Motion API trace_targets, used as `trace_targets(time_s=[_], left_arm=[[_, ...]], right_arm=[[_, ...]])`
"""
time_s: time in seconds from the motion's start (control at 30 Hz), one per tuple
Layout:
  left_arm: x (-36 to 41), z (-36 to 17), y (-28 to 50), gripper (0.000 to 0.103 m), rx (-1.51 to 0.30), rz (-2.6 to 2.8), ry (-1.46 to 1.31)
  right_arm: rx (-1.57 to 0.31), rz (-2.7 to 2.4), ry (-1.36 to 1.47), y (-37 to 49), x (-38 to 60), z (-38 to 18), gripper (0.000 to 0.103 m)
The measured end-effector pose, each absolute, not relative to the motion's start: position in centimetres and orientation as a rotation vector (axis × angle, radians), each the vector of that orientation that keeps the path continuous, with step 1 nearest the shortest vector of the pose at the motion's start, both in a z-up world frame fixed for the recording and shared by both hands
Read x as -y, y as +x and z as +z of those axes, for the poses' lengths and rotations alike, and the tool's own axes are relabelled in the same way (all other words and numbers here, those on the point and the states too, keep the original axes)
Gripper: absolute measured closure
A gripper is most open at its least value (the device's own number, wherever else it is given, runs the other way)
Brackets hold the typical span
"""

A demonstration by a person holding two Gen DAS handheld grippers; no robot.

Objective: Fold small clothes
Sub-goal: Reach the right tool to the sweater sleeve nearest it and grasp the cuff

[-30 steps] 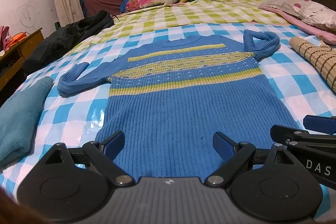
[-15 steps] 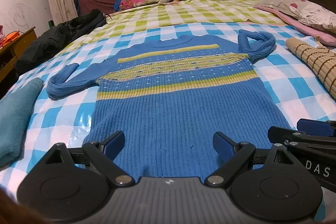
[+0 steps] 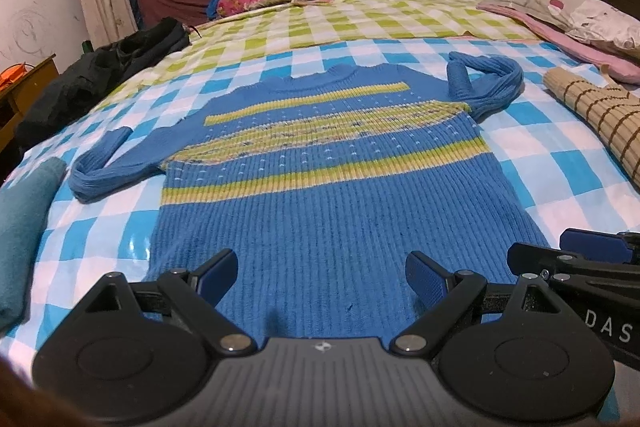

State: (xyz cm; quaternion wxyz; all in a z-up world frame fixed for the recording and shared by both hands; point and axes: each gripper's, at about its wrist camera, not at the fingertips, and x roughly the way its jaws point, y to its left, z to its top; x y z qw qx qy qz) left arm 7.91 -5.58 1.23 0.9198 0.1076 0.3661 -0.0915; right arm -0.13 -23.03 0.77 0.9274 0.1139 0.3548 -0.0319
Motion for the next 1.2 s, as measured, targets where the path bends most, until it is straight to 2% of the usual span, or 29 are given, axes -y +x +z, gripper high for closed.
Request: trace_targets(time_s=[0.5,0.87,1.2], left_arm=[[8.7,1.9,11.2,0.006,-0.705,-0.277,0.193],[13.3,2.9,17.1,0.006,-0.621,-0.315,0.175],[15.9,1.4,21.8,0.006,-0.634,-0.314,0.134]], right_arm=[[-0.687,-0.119,0.319,2.4,29.0,1.9,0.057],[-0.638,-0.213,0.366,11.1,36.4,3.3,0.057],[-0.619,-0.289,0.488,20.2,43.0,1.5,0.057]])
